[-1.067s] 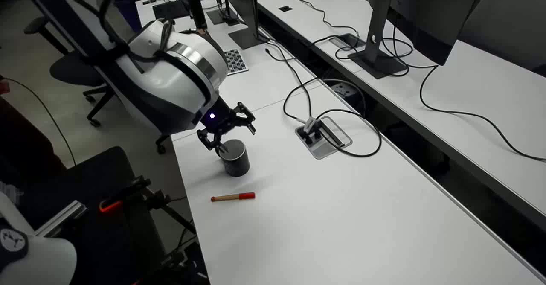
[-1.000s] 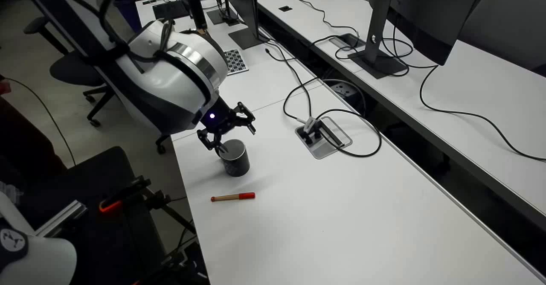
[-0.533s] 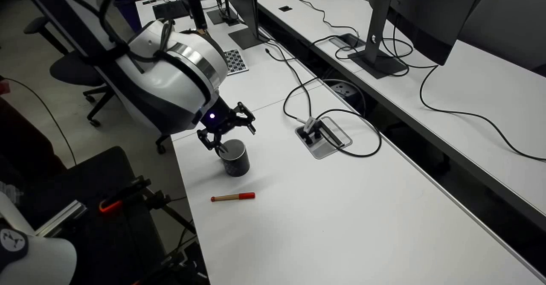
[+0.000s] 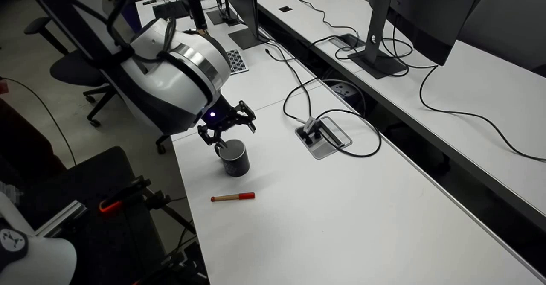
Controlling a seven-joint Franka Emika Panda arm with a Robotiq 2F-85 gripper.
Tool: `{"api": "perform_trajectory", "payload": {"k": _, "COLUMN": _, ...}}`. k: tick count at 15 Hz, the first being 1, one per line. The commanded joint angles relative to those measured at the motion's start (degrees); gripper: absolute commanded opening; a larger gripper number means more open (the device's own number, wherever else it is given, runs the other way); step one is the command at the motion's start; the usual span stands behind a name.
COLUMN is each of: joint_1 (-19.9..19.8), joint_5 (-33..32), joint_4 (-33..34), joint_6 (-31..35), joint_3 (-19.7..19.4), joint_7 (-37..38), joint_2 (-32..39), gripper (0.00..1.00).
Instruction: Move the mug forward
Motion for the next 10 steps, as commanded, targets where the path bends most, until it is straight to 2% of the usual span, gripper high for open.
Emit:
{"api": "perform_trajectory", "payload": {"k": 1, "joint_1": -10.23, "joint_5": 1.39, "joint_4": 0.82, "joint_6": 0.35, "joint_3": 8.18, "joint_7": 2.81, "joint_2": -0.88, "gripper": 1.00}}
{"api": "perform_trajectory", "payload": {"k": 2, "joint_1": -6.79, "joint_5": 1.02, "joint_4": 1.70, "joint_6": 3.32, "joint_3": 4.57, "joint_7": 5.83, "joint_2": 0.14, "gripper": 1.00}}
{"api": "perform_trajectory", "payload": {"k": 3, "joint_1": -8.36, "joint_5": 0.83, "joint_4": 2.14, "joint_6": 3.57, "joint_3": 5.72, "joint_7": 6.88, "joint_2": 0.22, "gripper": 1.00}}
{"api": "perform_trajectory", "payload": {"k": 4, "joint_1": -13.52, "joint_5": 1.68, "joint_4": 1.70, "joint_6": 1.89, "joint_3": 10.35, "joint_7": 5.85, "joint_2": -0.32, "gripper": 1.00}}
{"api": "perform_trajectory", "payload": {"k": 10, "joint_1": -19.66, "joint_5": 3.24, "joint_4": 3.21, "joint_6": 5.13, "joint_3": 15.10, "joint_7": 10.59, "joint_2": 1.38, "gripper": 1.00}}
